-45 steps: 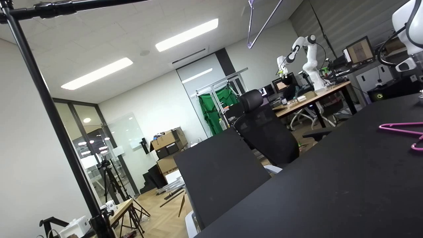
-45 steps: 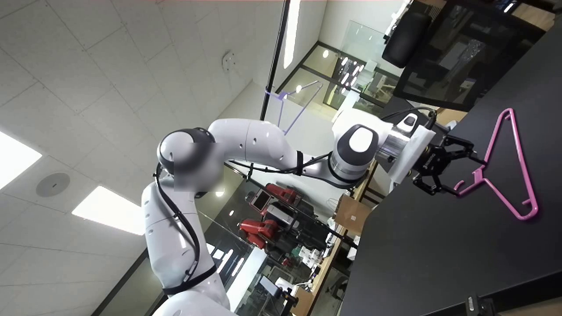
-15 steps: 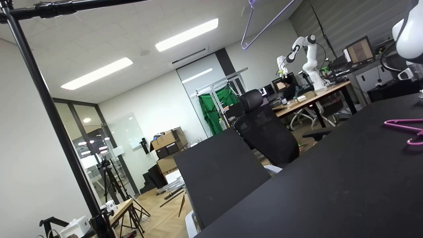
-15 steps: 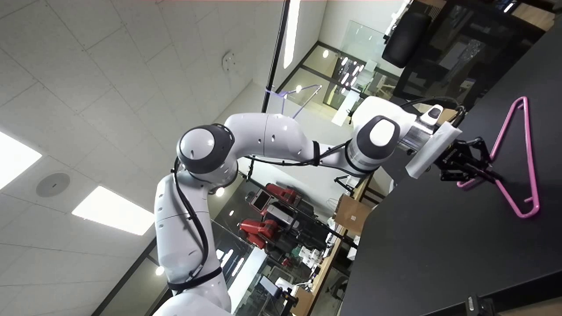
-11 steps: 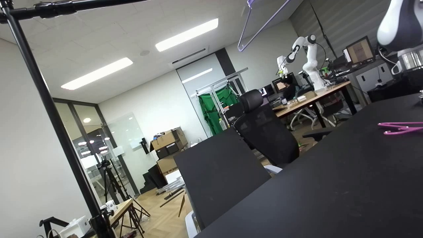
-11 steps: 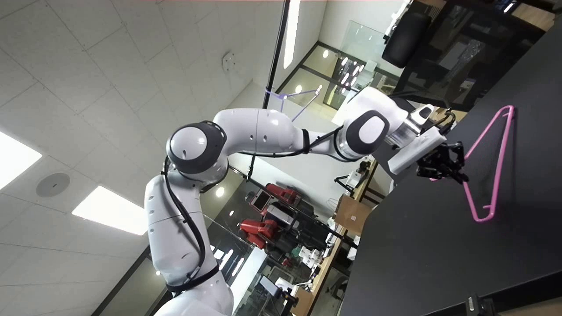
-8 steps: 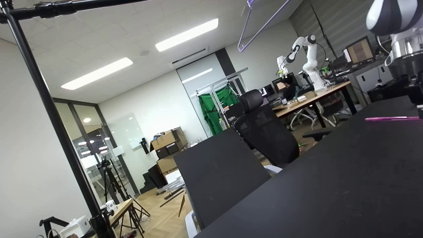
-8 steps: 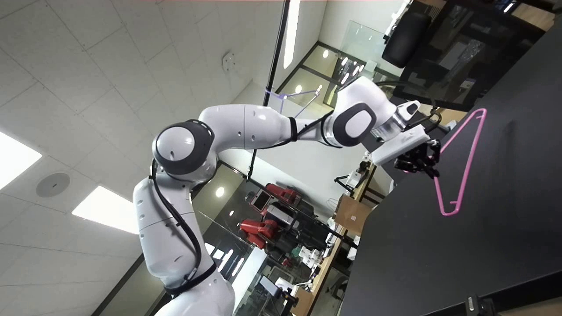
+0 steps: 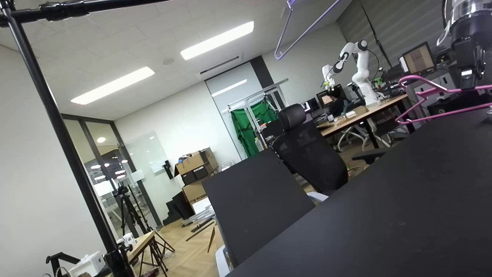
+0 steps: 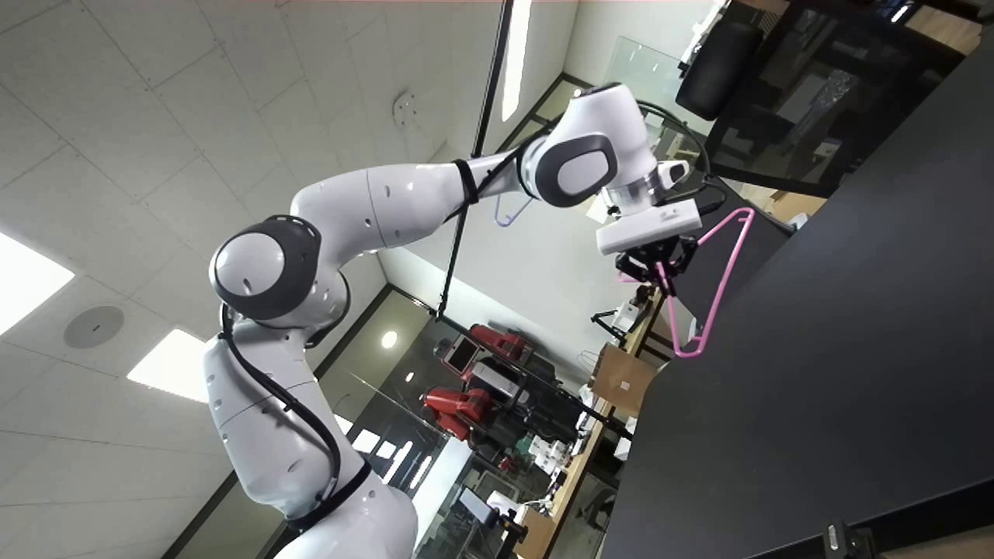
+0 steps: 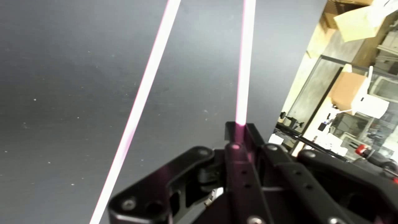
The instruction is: Pick the pink hanger on the table and hang it on the stand
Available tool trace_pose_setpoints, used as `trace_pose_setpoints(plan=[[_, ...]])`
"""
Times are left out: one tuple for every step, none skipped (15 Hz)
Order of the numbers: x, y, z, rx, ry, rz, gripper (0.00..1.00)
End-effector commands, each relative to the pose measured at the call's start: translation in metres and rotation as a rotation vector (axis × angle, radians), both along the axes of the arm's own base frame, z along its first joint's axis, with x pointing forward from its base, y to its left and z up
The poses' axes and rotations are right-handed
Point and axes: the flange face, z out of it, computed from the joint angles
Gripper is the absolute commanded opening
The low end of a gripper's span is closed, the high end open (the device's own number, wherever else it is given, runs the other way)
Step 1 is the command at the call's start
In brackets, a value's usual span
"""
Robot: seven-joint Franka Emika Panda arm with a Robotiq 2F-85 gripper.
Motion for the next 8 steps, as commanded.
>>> trace_pose_setpoints(plan=[[-0.002,-0.015,0.045,0.069,-0.050,0.013,0.02],[-0.003,-0.020,0.054,0.085,-0.062,0.006,0.02],[-0.004,-0.026,0.065,0.102,-0.075,-0.003,0.02],[-0.006,-0.032,0.076,0.116,-0.089,-0.012,0.02],[-0.007,-0.039,0.087,0.128,-0.104,-0.024,0.02],[-0.009,-0.044,0.097,0.140,-0.121,-0.036,0.02],[-0.010,-0.051,0.106,0.150,-0.137,-0.049,0.02],[-0.012,-0.057,0.115,0.158,-0.153,-0.061,0.02]])
